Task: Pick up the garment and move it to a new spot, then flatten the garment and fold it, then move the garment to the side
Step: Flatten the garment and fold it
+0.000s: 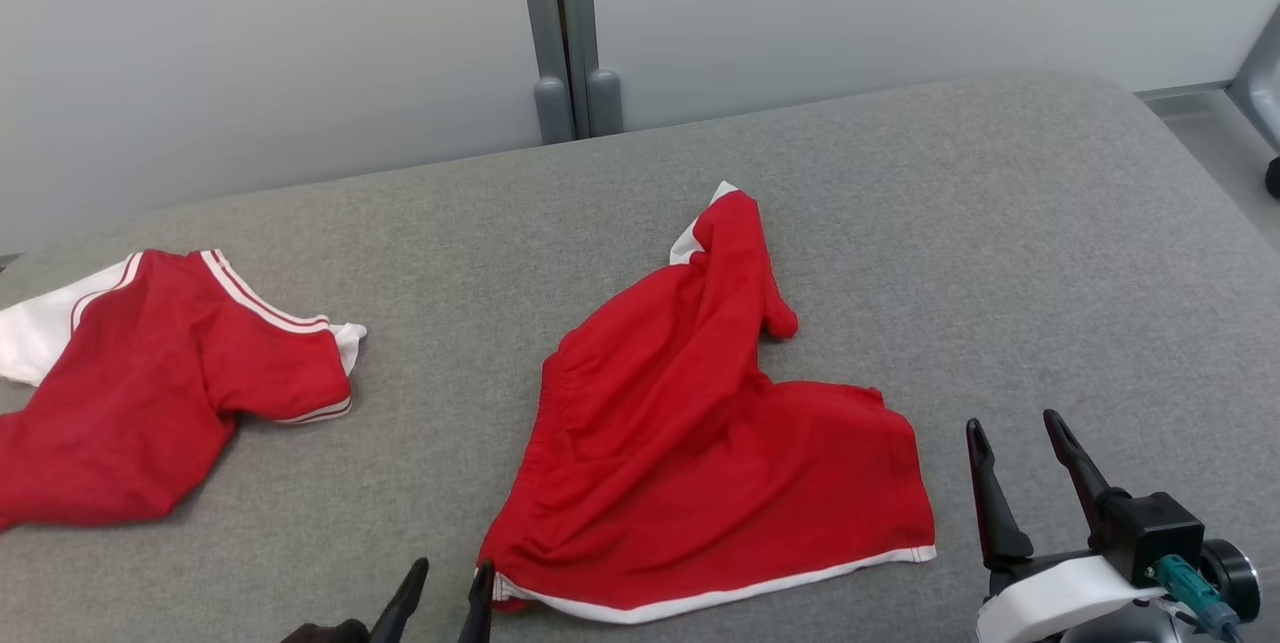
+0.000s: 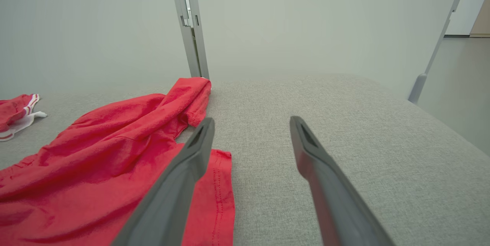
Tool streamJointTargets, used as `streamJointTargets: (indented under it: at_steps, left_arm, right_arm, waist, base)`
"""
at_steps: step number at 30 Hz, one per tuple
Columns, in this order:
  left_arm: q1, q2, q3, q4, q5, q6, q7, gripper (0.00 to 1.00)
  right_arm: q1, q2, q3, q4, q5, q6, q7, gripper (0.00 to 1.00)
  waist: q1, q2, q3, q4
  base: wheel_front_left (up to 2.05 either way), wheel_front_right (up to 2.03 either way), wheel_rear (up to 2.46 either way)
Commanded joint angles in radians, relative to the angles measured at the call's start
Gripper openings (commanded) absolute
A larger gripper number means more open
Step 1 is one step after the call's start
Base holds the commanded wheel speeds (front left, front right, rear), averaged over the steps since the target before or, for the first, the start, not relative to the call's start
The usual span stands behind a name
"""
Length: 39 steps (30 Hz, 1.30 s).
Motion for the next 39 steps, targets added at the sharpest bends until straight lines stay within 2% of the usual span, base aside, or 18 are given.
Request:
streamJointTargets:
  at_steps: [1, 6, 13, 20, 23, 29, 39]
  left_arm:
    - [0.023, 0.010, 0.021, -0.010, 0.012, -0.004, -0.001, 1.00]
    - [0.066, 0.004, 0.112, -0.063, 0.044, -0.004, -0.001, 1.00]
    - [0.117, -0.054, 0.292, -0.210, 0.184, -0.003, -0.001, 1.00]
    - [0.138, -0.089, 0.374, -0.295, 0.288, -0.003, -0.001, 1.00]
    - [0.141, -0.092, 0.362, -0.289, 0.314, -0.003, -0.001, 1.00]
    - [0.114, -0.092, 0.288, -0.246, 0.262, -0.003, -0.001, 1.00]
    - [0.123, -0.091, 0.269, -0.229, 0.267, -0.003, -0.001, 1.00]
  right_arm:
    - [0.012, -0.002, -0.005, -0.006, -0.007, -0.001, 0.000, 1.00]
    - [0.023, -0.001, -0.022, -0.021, -0.016, -0.001, 0.000, 1.00]
    - [0.021, -0.001, -0.064, -0.063, -0.017, -0.001, 0.000, 1.00]
    - [0.039, -0.002, -0.061, -0.088, 0.002, -0.001, 0.000, 1.00]
    - [0.046, -0.002, -0.060, -0.084, -0.020, -0.001, 0.000, 1.00]
    - [0.065, -0.002, -0.058, -0.063, -0.038, -0.001, 0.000, 1.00]
    - [0.052, -0.002, -0.039, -0.043, -0.030, -0.001, 0.000, 1.00]
  waist:
    - [0.0000, 0.0000, -0.003, 0.002]
    - [0.0000, 0.0000, -0.007, 0.015]
    - [0.0000, 0.0000, -0.010, 0.048]
    - [0.0000, 0.0000, -0.018, 0.085]
    - [0.0000, 0.0000, -0.018, 0.097]
    - [0.0000, 0.0000, -0.021, 0.103]
    - [0.0000, 0.0000, -0.013, 0.078]
  base:
    - [0.00, 0.00, 0.00]
    - [0.00, 0.00, 0.00]
    - [0.00, 0.00, 0.00]
    - [0.00, 0.00, 0.00]
    - [0.00, 0.00, 0.00]
    - [0.00, 0.00, 0.00]
    - [0.00, 0.00, 0.00]
